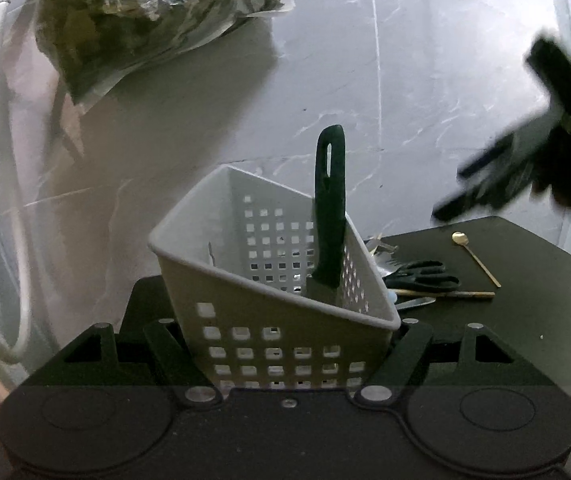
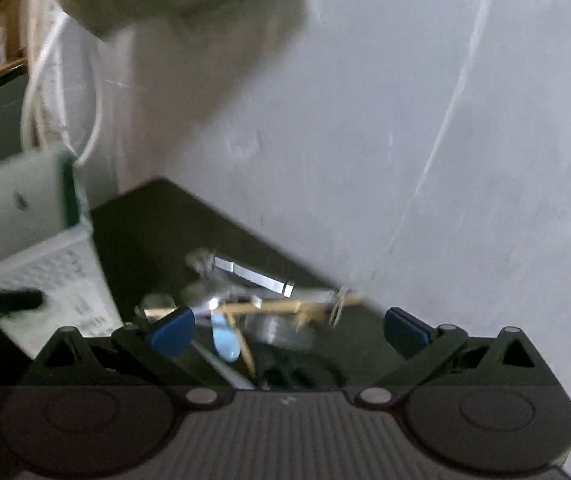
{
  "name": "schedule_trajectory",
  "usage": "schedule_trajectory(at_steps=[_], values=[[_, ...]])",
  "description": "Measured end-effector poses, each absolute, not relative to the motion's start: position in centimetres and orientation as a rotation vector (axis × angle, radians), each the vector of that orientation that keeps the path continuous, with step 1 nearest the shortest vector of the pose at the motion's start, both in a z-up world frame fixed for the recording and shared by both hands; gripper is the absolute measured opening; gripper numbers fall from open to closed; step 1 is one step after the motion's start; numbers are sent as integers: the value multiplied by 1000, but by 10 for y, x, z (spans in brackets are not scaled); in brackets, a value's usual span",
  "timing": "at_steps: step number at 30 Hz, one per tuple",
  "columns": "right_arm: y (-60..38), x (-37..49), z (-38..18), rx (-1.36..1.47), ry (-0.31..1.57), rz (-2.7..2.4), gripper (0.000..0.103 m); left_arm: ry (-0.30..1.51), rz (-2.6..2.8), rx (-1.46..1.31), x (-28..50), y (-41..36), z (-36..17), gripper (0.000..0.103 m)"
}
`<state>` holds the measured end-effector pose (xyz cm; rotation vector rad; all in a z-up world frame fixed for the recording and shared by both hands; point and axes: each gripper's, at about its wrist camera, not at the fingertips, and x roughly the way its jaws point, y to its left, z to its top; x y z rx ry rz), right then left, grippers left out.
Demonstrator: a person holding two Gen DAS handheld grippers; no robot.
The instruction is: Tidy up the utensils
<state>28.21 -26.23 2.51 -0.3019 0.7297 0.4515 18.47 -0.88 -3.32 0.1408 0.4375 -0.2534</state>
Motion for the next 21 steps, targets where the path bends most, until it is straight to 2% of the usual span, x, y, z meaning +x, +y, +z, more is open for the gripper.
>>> schedule_trajectory(at_steps=[4,8,13,14,17,18,21], values=[[-283,309,-7,126,866,429,100,461,-204,122,184,-13,-31,77],[-301,330,-42,489,960,348,87,470,-174,126,184,-21,-29,77],[-309,333,-49,641,919,329,82,478,-150,121,184,-24,-27,77],[-311,333,-51,663,913,324,77,479,-147,120,183,-24,-28,77],[-315,336,-60,722,937,299,47,482,-142,119,184,-25,-27,77],[-316,335,-62,734,933,292,42,482,-143,120,185,-25,-27,77],[-321,331,-68,802,914,296,40,482,-147,122,185,-25,-27,77]])
